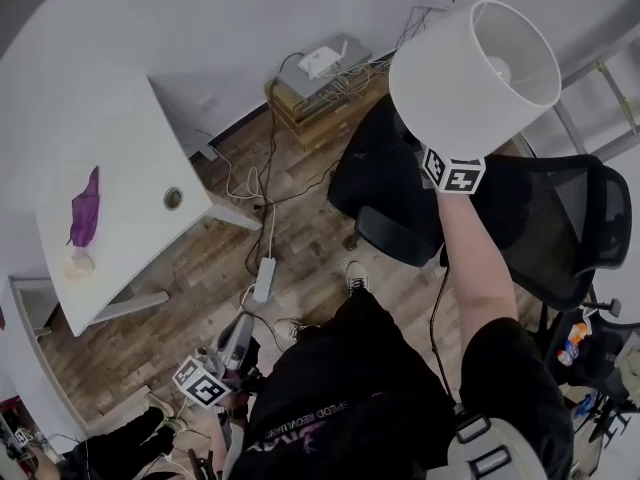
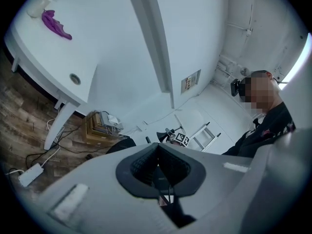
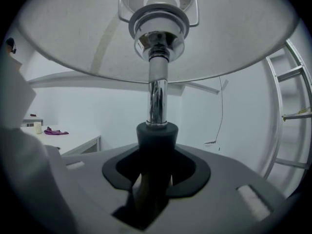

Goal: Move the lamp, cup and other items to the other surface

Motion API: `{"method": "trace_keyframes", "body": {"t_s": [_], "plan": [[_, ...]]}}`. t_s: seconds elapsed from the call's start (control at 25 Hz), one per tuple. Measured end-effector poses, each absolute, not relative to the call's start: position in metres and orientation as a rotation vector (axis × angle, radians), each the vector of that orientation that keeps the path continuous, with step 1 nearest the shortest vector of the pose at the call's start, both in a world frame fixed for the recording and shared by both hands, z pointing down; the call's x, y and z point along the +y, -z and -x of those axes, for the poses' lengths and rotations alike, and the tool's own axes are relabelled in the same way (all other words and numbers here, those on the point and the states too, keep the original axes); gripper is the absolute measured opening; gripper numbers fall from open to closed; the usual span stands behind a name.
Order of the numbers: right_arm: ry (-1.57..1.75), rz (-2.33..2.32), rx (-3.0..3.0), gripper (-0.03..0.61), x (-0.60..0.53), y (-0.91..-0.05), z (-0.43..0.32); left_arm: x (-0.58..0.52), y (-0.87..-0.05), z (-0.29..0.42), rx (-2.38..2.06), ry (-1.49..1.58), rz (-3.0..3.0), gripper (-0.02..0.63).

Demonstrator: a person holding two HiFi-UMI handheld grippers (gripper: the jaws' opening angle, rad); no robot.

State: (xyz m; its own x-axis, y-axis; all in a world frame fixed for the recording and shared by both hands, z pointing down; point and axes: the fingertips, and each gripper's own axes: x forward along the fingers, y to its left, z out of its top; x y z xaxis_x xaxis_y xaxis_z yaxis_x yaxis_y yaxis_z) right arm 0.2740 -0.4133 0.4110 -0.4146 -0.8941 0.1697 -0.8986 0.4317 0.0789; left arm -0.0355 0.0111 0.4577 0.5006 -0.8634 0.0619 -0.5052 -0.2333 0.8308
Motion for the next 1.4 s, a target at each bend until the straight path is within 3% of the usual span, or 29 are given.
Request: {"method": "trace_keyframes", "body": {"t_s": [0.6,1.4], "plan": [[-0.345,-1.848,-2.293,0.137,-0.450,-0.560,-0.459,-0.053,-0.497,-0.091,-1.029,0.192,-1.824,-0.005],[-0.509,-1.882,-2.175,0.133,-0.444,-0.737,-0.498,-0.034,-0.578,-0.151,-0.920,-0.183,-1.700,-0.005]]}}
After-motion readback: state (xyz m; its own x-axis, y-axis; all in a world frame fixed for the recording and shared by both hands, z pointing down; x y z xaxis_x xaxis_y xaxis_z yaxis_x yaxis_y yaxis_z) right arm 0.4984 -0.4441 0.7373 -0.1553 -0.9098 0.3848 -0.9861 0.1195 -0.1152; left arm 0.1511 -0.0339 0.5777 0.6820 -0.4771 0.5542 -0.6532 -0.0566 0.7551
